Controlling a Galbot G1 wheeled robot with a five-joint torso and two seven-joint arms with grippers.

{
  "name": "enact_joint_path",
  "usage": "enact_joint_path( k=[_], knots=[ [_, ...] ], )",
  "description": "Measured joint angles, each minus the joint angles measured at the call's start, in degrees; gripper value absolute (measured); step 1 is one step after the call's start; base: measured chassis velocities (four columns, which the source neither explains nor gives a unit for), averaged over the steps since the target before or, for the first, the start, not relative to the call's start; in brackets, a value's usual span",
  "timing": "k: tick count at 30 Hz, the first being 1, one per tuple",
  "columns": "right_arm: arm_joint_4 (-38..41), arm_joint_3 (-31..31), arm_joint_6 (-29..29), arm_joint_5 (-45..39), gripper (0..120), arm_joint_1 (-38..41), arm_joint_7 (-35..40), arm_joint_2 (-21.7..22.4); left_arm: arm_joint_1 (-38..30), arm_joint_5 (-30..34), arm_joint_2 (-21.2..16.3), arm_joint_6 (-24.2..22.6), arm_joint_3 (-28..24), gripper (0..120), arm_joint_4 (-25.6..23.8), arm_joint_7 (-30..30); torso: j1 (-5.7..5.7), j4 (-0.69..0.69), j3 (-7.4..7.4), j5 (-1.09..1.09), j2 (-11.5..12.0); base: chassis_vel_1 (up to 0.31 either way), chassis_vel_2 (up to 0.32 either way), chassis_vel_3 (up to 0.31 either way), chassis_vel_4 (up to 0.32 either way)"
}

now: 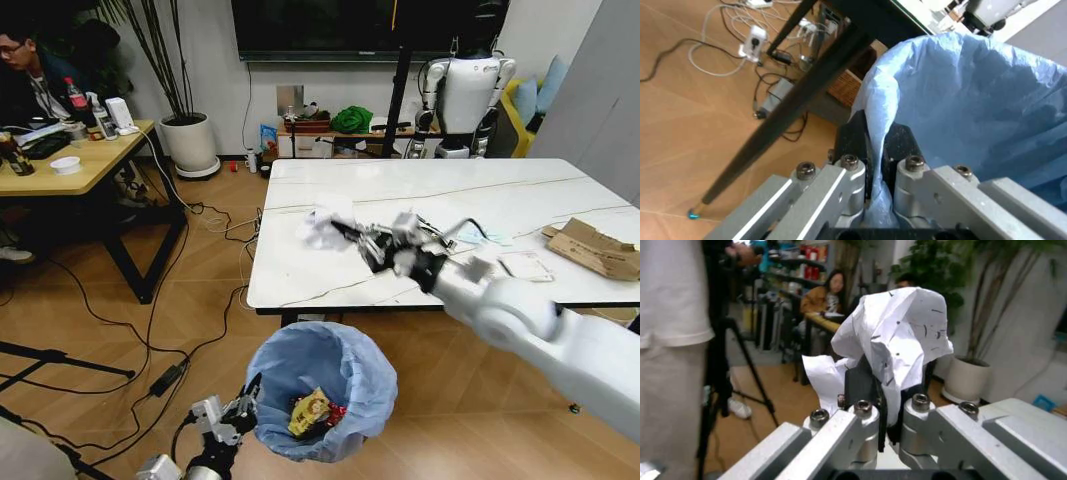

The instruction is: Pick up the trash bin and place the trash from the table into it.

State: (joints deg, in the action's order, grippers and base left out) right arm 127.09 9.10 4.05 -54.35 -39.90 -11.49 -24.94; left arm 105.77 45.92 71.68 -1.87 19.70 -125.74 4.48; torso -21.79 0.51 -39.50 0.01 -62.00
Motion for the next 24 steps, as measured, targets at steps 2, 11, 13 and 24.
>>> enact_joint_path(
  k=[2,11,13,24],
  knots=[
    [1.12,0.57,0.35,1.66,0,-1.31,-0.33,1.08,-0.83,0.22,0.15,0.00,-0.73,0,0.42,-0.04,0.00,-0.03,0.00,0.01,0.00,0.000,0.000,0.000,0.000],
    [-0.49,4.27,2.47,11.91,0,-7.25,-4.50,3.14,-4.54,1.85,0.32,-0.02,-2.57,0,1.99,0.24,-0.01,-0.02,-0.01,0.00,0.00,0.000,0.000,0.000,0.000],
    [-0.84,4.52,2.62,12.69,0,-7.64,-4.86,3.07,-4.56,1.93,0.40,-0.01,-2.47,0,1.99,0.24,-0.01,-0.02,-0.01,-0.01,0.00,0.000,0.000,0.000,0.000],
    [-3.24,5.28,2.82,14.95,43,-8.98,-5.71,1.51,-4.26,2.09,0.91,0.05,-1.63,0,1.70,0.24,-0.02,-0.01,-0.01,-0.02,0.00,0.000,0.000,0.000,0.000]
  ],
)
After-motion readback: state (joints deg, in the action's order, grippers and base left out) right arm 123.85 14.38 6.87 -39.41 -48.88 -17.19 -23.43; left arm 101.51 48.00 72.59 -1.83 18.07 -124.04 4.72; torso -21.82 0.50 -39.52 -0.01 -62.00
